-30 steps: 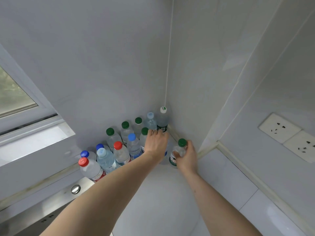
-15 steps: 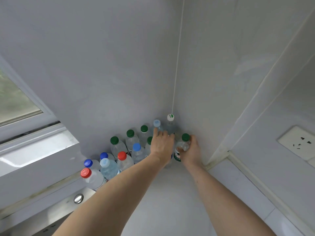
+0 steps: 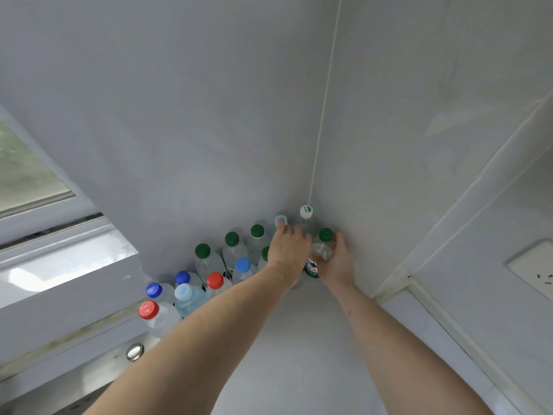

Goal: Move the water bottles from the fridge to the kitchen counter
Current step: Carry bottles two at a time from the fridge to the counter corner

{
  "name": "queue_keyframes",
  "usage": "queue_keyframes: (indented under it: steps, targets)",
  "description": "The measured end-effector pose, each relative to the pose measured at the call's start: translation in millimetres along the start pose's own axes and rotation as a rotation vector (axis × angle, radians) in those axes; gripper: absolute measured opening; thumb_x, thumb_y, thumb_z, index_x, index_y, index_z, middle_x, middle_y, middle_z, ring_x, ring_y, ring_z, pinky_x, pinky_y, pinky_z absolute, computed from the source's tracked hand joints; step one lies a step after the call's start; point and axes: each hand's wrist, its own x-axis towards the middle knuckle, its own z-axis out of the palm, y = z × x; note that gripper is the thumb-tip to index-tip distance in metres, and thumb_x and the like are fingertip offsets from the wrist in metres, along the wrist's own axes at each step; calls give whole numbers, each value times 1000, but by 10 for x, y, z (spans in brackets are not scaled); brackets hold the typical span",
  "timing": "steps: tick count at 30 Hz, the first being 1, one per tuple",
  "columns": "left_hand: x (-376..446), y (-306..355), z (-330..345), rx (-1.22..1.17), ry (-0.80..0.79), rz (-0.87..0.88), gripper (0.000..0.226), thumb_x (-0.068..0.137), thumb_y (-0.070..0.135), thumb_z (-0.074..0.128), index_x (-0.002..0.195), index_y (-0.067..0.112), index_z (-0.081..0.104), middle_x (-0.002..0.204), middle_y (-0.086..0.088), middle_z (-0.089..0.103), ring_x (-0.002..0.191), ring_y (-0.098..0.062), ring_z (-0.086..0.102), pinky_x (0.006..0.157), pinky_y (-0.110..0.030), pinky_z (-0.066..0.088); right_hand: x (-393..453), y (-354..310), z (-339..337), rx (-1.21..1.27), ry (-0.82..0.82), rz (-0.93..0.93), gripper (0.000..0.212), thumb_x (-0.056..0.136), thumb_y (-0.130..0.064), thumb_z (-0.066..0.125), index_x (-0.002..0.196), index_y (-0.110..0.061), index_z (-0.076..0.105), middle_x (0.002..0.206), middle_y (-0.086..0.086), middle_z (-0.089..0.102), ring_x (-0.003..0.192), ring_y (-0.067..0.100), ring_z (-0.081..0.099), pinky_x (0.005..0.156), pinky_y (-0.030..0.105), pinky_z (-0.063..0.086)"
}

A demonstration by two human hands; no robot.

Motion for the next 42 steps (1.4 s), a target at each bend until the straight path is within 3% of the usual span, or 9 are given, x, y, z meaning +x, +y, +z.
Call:
queue_keyframes:
  steps: [15,18,22,26,29,33,37,39,42]
  targets:
    - [-331,-339,-5,-136,134,120,58,85,5,65,140,11,45,140,-10,48,123,-32,54,116,-43,31,-99,1,-17,43,-95,43,64,86,9,72,145,-5,50,140,16,60,127,33,60,109,48,48]
    - [-452,-361,35,-172,145,156,63,82,9,66,142,11,44,137,-6,51,116,-28,54,110,-38,34,-208,-4,-51,35,-99,61,56,89,9,65,140,-11,53,135,15,63,121,37,64,104,49,52]
    - [-561,-375,54,-246,103,139,74,83,10,66,150,12,35,146,-3,48,126,-26,50,117,-37,29,-310,-110,-122,-43,-149,-14,46,89,7,56,121,-25,60,109,-4,71,103,28,68,83,31,49]
    - [-813,-409,-67,-431,88,109,77,84,10,63,154,16,33,160,-4,34,142,-27,36,122,-38,22,-468,-103,-205,-12,-143,50,66,92,13,54,152,-13,46,130,0,61,109,18,62,89,25,51]
    - [-1183,-480,-183,-625,106,59,75,81,9,58,153,24,41,163,3,34,145,-25,34,120,-34,24,-778,-95,-289,16,-177,171,81,94,10,58,164,-19,30,140,-6,49,109,18,63,83,24,52]
    - [-1838,-639,-208,-719,93,-2,69,84,15,60,151,29,48,163,6,37,146,-21,38,118,-37,33,-1325,-116,-333,96,-154,236,70,93,-1,69,156,-19,45,144,7,57,104,21,64,76,29,53]
    - [-2582,-730,-122,-806,82,-60,62,88,22,64,148,33,51,160,14,38,143,-15,40,117,-33,36,-2062,-302,-375,213,-215,197,61,96,-7,70,145,-38,51,132,-2,60,119,11,61,83,21,52]
    - [-2883,-717,-77,-827,70,-62,60,91,28,65,147,38,49,160,20,35,143,-10,39,117,-30,36,-2376,-387,-411,226,-273,159,59,97,-7,69,136,-47,52,136,-7,59,123,11,59,96,25,52]
    - [-3204,-628,-71,-859,52,-37,57,93,33,65,147,41,48,161,22,33,144,-7,36,118,-28,34,-2743,-479,-554,178,-345,132,57,99,-9,68,141,-46,54,145,-12,54,130,9,55,109,27,45]
